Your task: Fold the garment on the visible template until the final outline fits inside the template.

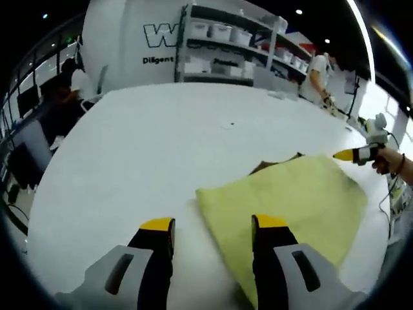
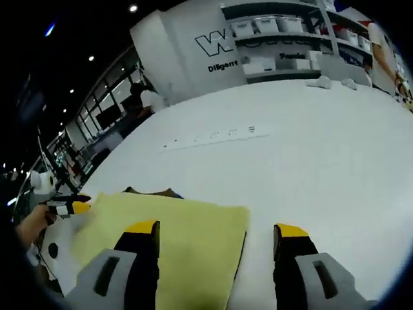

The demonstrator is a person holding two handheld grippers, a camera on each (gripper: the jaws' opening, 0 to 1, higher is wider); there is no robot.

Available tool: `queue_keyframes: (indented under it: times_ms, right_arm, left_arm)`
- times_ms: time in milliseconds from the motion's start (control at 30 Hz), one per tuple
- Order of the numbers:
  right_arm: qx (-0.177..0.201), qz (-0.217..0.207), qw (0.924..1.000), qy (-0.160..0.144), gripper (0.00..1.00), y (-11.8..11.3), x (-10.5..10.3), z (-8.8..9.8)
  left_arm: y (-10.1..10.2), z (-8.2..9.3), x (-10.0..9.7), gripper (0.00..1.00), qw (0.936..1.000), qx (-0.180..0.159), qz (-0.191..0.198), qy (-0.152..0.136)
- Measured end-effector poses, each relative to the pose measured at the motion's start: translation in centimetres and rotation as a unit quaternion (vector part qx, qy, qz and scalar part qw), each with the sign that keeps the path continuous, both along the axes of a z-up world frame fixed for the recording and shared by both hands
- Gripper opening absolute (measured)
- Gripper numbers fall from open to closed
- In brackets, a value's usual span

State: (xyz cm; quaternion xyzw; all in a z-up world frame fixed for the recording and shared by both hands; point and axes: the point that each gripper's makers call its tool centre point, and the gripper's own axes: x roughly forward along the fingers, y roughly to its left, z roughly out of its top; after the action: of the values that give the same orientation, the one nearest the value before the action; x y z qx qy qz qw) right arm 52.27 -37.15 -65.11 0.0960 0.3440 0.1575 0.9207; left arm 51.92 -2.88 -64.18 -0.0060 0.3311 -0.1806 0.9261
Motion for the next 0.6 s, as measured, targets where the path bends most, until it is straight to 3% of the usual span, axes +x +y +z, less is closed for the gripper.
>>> queue_keyframes:
  times_ms: [133,200,367,600]
  right_arm:
    - [0.010,0.014,0.9998,0.014,0.76,0.7,-1.8,0.4]
    - [0.008,0.020,0.9997,0.013,0.75,0.9,-2.6,0.7]
    - [-0.003,0.037,0.9993,0.010,0.77,1.0,-4.4,1.3]
    - [-0.026,0.056,0.9980,0.010,0.72,0.8,-6.8,1.1]
  left_arm:
    - [-0.3,0.5,-1.0,0.54,1.0000,-0.002,-0.007,0.001]
    - [-0.3,0.6,-1.7,0.56,0.9996,0.017,-0.021,-0.002]
    - [-0.9,1.0,-3.6,0.63,0.9995,0.007,-0.031,0.005]
    - [-1.6,1.1,-6.2,0.64,0.9990,0.007,-0.044,0.008]
